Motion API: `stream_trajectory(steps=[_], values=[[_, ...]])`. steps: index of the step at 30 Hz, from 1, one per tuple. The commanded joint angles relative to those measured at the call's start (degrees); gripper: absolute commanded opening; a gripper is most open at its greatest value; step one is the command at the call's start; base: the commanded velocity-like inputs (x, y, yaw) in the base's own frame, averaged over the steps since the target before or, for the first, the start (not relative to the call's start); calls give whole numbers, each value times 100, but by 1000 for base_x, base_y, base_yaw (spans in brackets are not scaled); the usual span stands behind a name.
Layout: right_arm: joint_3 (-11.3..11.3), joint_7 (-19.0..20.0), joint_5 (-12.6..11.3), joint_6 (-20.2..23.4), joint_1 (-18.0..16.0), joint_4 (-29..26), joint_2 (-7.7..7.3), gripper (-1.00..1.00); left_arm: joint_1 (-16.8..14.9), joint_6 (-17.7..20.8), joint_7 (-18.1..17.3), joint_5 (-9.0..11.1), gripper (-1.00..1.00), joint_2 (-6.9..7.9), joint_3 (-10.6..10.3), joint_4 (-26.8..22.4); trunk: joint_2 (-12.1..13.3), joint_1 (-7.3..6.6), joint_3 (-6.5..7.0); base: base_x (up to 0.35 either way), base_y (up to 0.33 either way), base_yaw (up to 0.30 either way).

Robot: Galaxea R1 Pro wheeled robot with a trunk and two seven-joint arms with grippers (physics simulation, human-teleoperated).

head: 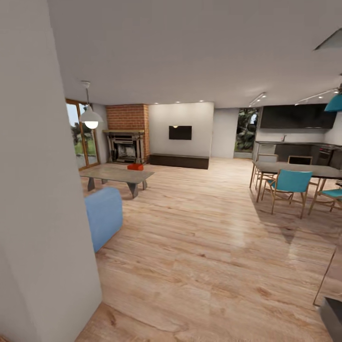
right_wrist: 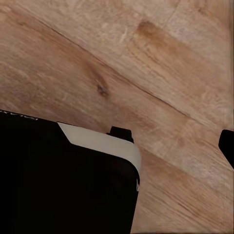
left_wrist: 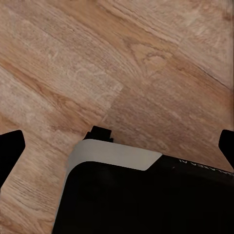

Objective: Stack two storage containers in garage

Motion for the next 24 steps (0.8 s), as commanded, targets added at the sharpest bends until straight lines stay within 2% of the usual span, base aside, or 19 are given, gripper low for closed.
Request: stream_trajectory(steps=[1, 24], values=[[44, -21, -19, -30, -9, 18, 4, 100, -3, -18, 17, 47, 100, 1, -37, 1, -5, 0, -8, 0, 0, -300], [49, -21, -19, -23, -9, 18, 4, 100, -3, -18, 17, 41, 100, -14, -37, 1, -5, 0, -8, 0, 0, -300]])
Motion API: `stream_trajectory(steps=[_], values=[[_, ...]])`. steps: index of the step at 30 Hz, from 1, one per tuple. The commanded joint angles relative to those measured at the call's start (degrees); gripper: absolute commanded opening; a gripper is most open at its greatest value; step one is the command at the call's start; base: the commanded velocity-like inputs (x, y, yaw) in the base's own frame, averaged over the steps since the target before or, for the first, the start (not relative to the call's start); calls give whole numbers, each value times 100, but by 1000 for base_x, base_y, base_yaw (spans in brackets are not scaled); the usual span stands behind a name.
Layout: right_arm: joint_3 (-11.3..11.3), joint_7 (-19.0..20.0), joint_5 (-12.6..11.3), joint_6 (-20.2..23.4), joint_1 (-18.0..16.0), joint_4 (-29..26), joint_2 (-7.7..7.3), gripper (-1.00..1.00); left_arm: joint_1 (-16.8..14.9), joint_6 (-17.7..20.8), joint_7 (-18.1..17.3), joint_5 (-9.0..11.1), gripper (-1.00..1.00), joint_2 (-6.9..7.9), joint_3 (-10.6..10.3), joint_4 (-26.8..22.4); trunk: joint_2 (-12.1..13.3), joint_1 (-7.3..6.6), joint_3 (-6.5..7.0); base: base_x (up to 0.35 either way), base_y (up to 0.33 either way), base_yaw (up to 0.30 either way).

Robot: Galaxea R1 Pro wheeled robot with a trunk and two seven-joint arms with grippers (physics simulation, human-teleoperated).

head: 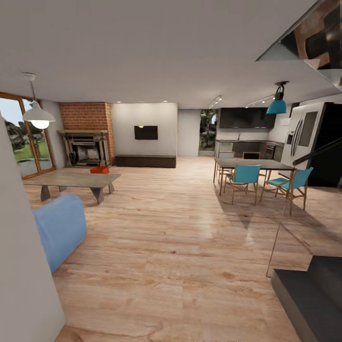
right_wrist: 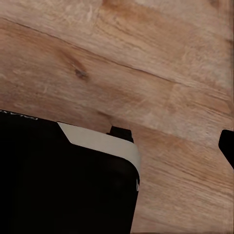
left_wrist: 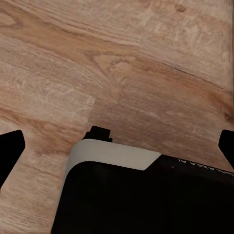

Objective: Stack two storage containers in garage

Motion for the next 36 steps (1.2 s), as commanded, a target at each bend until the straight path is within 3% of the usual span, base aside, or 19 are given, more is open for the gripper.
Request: stream_trajectory(steps=[1, 13, 36], values=[[45, -21, -19, -27, -9, 18, 4, 100, -3, -18, 17, 44, 100, -2, -37, 1, -5, 0, -8, 0, 0, -300], [47, -21, 10, -52, -9, 18, 6, 100, -3, 26, 17, 66, 100, 25, -23, 1, -5, 0, -8, 47, 0, -192], [87, -22, 25, -41, -9, 18, 4, 100, -3, 53, 18, 70, 100, 33, -19, 10, -5, 0, -8, 317, 0, 70]])
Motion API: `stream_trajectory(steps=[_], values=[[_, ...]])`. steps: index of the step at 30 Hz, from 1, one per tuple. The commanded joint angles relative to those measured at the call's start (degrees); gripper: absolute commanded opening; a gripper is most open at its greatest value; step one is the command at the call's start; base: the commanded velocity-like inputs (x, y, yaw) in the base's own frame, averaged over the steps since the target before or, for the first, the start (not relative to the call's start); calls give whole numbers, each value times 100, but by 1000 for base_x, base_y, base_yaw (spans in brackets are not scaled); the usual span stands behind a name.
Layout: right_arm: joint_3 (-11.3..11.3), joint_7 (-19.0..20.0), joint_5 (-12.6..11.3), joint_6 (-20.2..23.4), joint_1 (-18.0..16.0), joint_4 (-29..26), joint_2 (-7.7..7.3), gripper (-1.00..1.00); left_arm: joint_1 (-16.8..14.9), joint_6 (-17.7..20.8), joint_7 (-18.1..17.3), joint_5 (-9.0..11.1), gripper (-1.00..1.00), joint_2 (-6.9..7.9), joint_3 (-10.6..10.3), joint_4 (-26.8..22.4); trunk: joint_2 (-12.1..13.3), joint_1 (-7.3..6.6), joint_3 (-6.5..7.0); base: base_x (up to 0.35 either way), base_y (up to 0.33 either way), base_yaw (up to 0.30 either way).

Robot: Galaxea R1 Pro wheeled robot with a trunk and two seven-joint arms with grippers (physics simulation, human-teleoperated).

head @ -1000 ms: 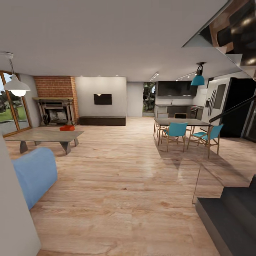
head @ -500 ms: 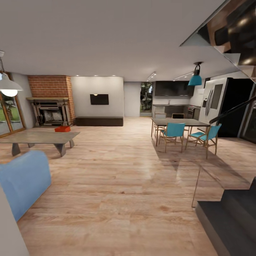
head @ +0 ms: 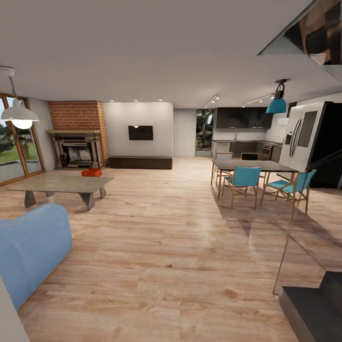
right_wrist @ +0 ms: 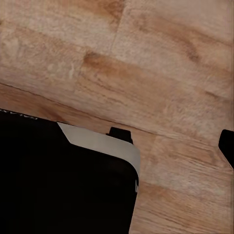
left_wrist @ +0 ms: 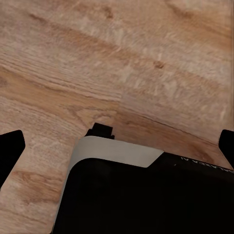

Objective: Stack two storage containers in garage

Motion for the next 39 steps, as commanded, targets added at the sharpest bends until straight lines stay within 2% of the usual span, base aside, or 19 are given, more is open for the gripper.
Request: stream_trajectory(steps=[1, 11, 14, 21, 39], values=[[46, -22, -14, -27, -8, 16, 3, 100, -4, -18, 19, 40, 100, -2, -35, 4, -4, 4, -8, 323, 0, 5], [45, -21, -8, -14, -8, 17, 13, 100, -4, -18, 17, 40, 100, -2, -35, 4, -4, 4, -8, 323, 0, 1], [-9, -33, -82, -31, -8, 17, 51, 100, -4, -18, 17, 40, 100, -2, -35, 4, -4, 4, -8, 323, 0, 0], [-14, -63, -80, -10, -8, 14, -15, 100, -4, -18, 17, 40, 100, -2, -35, 4, -4, 4, -8, 323, 0, 0], [-24, -82, -60, -11, -8, 17, 3, 100, -4, -25, 19, 40, 100, -2, -35, 4, -4, 4, -8, 323, 0, 0]])
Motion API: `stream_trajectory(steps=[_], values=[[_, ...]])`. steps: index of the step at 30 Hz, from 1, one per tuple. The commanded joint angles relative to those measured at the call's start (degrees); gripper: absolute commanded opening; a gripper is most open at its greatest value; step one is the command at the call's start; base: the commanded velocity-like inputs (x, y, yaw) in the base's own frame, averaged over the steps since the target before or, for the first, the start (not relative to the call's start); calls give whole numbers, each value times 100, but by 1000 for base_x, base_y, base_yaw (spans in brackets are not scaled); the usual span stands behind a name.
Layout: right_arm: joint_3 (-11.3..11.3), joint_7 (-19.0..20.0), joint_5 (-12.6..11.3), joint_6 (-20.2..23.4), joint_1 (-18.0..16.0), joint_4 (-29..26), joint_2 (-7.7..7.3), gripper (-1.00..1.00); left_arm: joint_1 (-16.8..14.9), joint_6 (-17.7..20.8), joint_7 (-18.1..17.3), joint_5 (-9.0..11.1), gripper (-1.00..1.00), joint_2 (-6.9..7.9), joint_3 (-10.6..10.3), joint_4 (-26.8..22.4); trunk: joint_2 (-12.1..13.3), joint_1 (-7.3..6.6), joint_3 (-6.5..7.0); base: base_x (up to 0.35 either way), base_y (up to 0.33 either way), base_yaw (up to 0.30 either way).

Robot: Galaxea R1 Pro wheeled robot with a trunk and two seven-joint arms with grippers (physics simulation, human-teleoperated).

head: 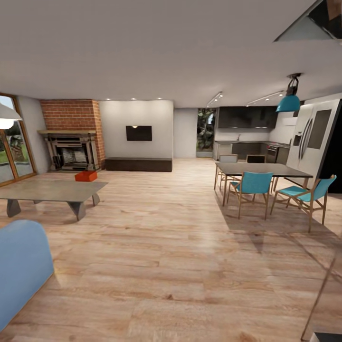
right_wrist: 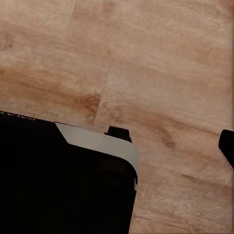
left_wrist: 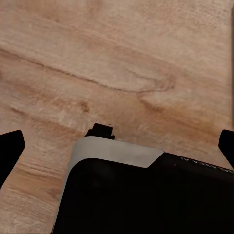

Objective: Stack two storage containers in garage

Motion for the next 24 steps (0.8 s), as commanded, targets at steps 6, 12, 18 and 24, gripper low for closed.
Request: stream_trajectory(steps=[6, 12, 18, 24], values=[[43, -21, -16, -31, -8, 15, 3, 100, -4, -19, 16, 40, 100, -2, -35, 3, -4, 4, -8, 323, 0, 0], [43, -21, -16, -31, -8, 16, 3, 100, -4, -19, 15, 40, 100, -2, -35, 2, -4, 4, -8, 323, 0, 0], [43, -21, -16, -32, -8, 17, 3, 100, -4, -24, 17, 40, 100, -2, -35, 3, -4, 4, -8, 323, 0, 0], [43, -21, -16, -31, -8, 16, 3, 100, -4, -24, 16, 40, 100, -2, -35, 3, -4, 4, -8, 323, 0, 0]])
